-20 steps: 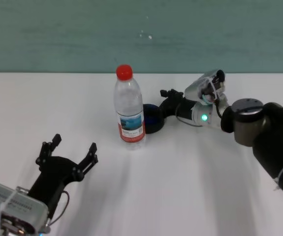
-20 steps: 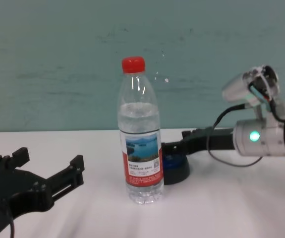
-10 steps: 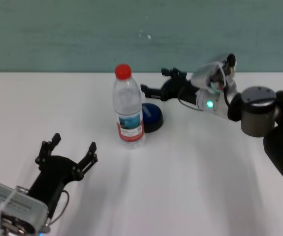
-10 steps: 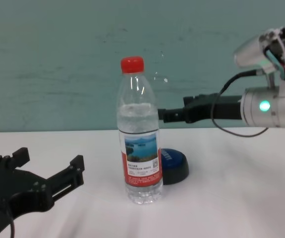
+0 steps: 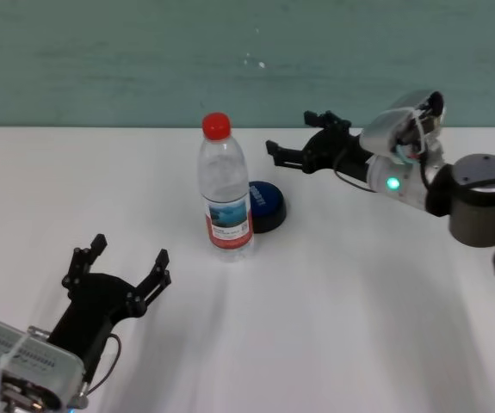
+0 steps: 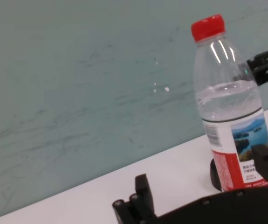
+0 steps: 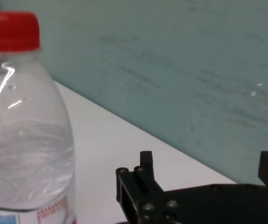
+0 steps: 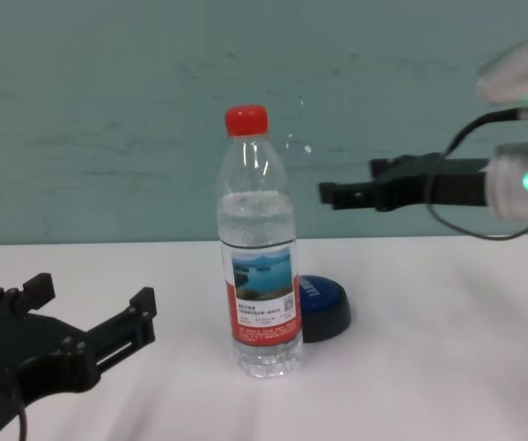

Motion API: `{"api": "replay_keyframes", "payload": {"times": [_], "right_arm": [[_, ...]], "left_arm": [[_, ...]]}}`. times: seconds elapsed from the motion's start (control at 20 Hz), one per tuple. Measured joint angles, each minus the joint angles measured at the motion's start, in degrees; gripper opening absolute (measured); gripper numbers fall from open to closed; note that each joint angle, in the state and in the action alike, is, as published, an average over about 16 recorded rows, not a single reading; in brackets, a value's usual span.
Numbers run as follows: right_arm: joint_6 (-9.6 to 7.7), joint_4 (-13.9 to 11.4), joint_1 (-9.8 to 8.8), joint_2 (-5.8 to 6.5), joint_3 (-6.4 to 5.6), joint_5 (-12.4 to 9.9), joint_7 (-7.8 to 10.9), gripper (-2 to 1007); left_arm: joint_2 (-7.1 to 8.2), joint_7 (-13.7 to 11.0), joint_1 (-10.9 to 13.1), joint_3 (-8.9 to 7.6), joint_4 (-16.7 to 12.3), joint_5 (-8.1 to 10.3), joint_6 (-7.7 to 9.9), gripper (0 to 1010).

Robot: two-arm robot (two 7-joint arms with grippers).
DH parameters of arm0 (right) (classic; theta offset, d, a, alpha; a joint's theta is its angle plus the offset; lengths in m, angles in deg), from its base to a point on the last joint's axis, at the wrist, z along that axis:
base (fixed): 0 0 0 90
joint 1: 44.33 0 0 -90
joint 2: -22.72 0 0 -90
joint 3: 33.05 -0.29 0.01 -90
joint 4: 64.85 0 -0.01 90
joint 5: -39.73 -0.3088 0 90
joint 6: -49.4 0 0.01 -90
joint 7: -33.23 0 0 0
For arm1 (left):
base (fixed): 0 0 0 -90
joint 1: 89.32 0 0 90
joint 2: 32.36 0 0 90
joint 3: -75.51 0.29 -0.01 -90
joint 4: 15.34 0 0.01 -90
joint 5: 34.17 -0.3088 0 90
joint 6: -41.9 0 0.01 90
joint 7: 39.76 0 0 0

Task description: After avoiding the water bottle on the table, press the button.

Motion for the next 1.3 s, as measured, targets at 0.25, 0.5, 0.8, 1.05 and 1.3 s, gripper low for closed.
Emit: {"api": "replay_keyframes", "payload": {"times": [0.25,0.5,0.8,1.05,1.3], "right_arm": [[-1.47,-7.52,-4.24,3.47,-1.68,-1.92,-1.28,1004],[-2.92,-15.73,-9.4,7.25,-3.8,-4.29,-2.65,1004],[-4.1,-24.48,-15.94,11.23,-6.23,-7.14,-4.34,1004],[-4.32,-29.65,-20.98,13.65,-7.97,-9.11,-5.89,1004],[-3.76,-32.86,-25.5,14.99,-9.74,-10.89,-7.47,1004]], "left_arm": [[0.0,0.0,0.0,0.0,0.0,0.0,0.0,1000],[0.0,0.0,0.0,0.0,0.0,0.0,0.0,1000],[0.0,0.0,0.0,0.0,0.0,0.0,0.0,1000],[0.0,0.0,0.0,0.0,0.0,0.0,0.0,1000],[0.0,0.0,0.0,0.0,0.0,0.0,0.0,1000]]}}
